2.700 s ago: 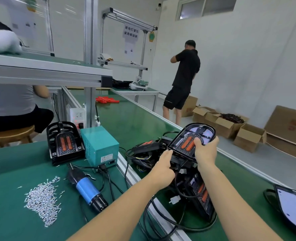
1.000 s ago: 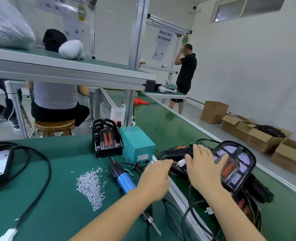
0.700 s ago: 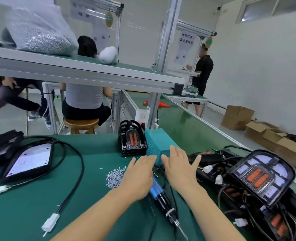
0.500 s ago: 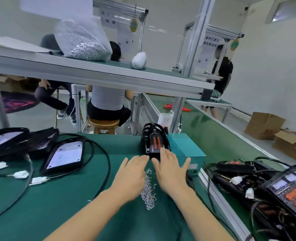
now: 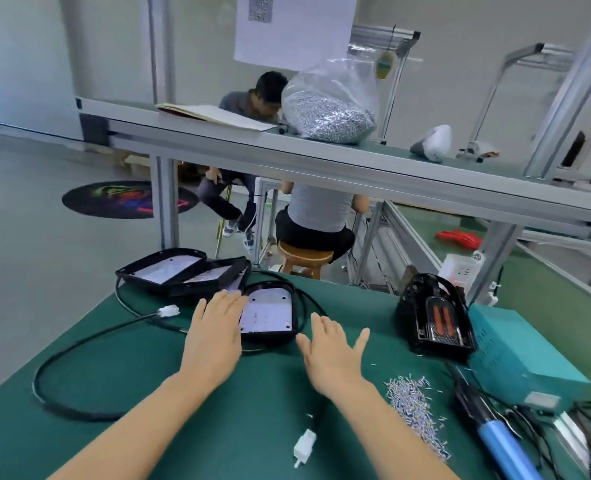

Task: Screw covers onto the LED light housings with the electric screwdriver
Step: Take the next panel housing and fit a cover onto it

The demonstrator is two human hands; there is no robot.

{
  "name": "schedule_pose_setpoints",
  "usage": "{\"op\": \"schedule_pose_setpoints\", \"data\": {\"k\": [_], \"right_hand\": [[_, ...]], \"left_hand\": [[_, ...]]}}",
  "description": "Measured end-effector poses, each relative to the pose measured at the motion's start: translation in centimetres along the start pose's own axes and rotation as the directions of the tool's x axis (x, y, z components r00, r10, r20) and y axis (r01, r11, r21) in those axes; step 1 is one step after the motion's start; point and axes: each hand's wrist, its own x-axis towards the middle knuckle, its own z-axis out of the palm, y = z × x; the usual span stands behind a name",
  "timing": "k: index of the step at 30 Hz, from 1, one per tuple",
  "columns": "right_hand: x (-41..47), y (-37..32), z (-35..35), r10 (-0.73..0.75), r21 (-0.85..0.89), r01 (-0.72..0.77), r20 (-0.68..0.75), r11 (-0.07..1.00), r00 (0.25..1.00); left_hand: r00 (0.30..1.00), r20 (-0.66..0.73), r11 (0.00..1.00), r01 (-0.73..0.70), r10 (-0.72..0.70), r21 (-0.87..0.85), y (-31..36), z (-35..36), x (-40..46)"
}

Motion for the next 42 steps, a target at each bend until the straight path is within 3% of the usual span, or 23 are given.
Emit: {"op": "schedule_pose_setpoints", "data": {"k": [3, 7, 9, 13, 16, 19, 21, 23, 25, 26, 28, 30, 31, 33, 34, 36, 38, 40, 42], "right_hand": [[1.1, -1.9, 0.3, 0.011, 0.053, -0.01, -0.014, 0.999, 1.0], [2.4, -3.2, 0.3, 0.023, 0.118, -0.015, -0.065, 0.993, 0.998], [2.8, -3.6, 0.3, 0.017, 0.168, -0.007, -0.061, 0.986, 0.998], [3.2, -4.5, 0.3, -0.006, 0.3, 0.027, -0.073, 0.954, 0.997], [3.0, -5.2, 0.1, -0.01, 0.51, 0.039, -0.059, 0.86, 0.998], [3.1, -5.5, -0.3, -0.022, 0.502, 0.114, -0.184, 0.857, 0.983], [2.6, -6.0, -1.1, -0.015, 0.655, 0.113, -0.153, 0.747, 0.988], [2.1, -6.7, -2.1, -0.049, 0.895, 0.009, 0.015, 0.447, 0.999], [1.9, -6.9, -2.9, -0.102, 0.985, -0.109, 0.123, 0.133, 0.987], [1.7, -6.7, -3.2, -0.093, 0.991, -0.131, 0.134, 0.039, 0.987], [1.1, -5.4, -3.6, -0.018, 0.994, -0.106, 0.107, 0.036, 0.994], [0.3, -3.2, -3.7, 0.007, 0.991, -0.089, 0.088, 0.099, 0.996], [-0.2, -1.9, -3.8, -0.018, 0.989, -0.092, 0.094, 0.115, 0.995], [-1.4, 0.4, -4.2, -0.078, 0.984, -0.114, 0.126, 0.14, 0.989], [-2.0, 1.3, -4.3, -0.105, 0.98, -0.141, 0.156, 0.138, 0.982], [-2.8, 2.6, -4.2, -0.151, 0.971, -0.184, 0.207, 0.154, 0.967], [-3.4, 3.3, -3.7, -0.18, 0.959, -0.221, 0.252, 0.175, 0.951], [-3.6, 3.7, -3.3, -0.198, 0.951, -0.248, 0.283, 0.185, 0.938], [-3.7, 3.9, -2.9, -0.225, 0.931, -0.258, 0.317, 0.259, 0.921]], "left_hand": [[0.994, -0.101, 0.999, 0.046, -0.046, 0.004, -2.0, -0.5, 1.6], [0.933, -0.352, 0.981, 0.004, -0.073, -0.193, -3.5, -1.7, 4.1], [0.946, -0.314, 0.992, 0.05, -0.083, -0.112, -4.6, -1.9, 5.4], [0.998, -0.006, 0.997, 0.061, -0.061, 0.046, -6.0, -1.0, 7.0], [0.999, -0.033, 0.991, 0.036, -0.032, 0.126, -5.7, -1.1, 7.1], [0.982, -0.156, 0.983, -0.081, 0.108, 0.165, -4.6, -1.8, 6.5], [0.918, -0.316, 0.969, -0.204, 0.239, 0.14, -3.4, -2.2, 5.6], [0.85, -0.402, 0.94, -0.303, 0.34, 0.154, -1.2, -2.6, 4.1], [0.809, -0.43, 0.913, -0.39, 0.4, 0.116, 1.4, -3.0, 2.5], [0.807, -0.423, 0.904, -0.42, 0.412, 0.078, 2.5, -2.9, 1.6], [0.82, -0.369, 0.879, -0.476, 0.438, -0.014, 4.3, -2.8, -0.1], [0.847, -0.311, 0.837, -0.505, 0.432, -0.21, 4.8, -2.8, -1.7], [0.874, -0.319, 0.805, -0.469, 0.366, -0.363, 4.7, -3.1, -2.2], [0.953, -0.295, 0.694, -0.261, 0.073, -0.671, 4.1, -3.7, -2.5], [0.969, -0.225, 0.618, -0.115, -0.103, -0.777, 3.7, -3.8, -2.3], [0.934, 0.081, 0.413, 0.23, -0.347, -0.882, 3.0, -3.3, -1.4], [0.861, 0.392, 0.128, 0.451, -0.324, -0.883, 2.9, -2.4, -0.9], [0.792, 0.588, -0.148, 0.57, -0.166, -0.808, 2.7, -1.2, -0.6], [0.706, 0.7, -0.275, 0.657, -0.103, -0.702, 2.5, -0.5, -0.6]]}}
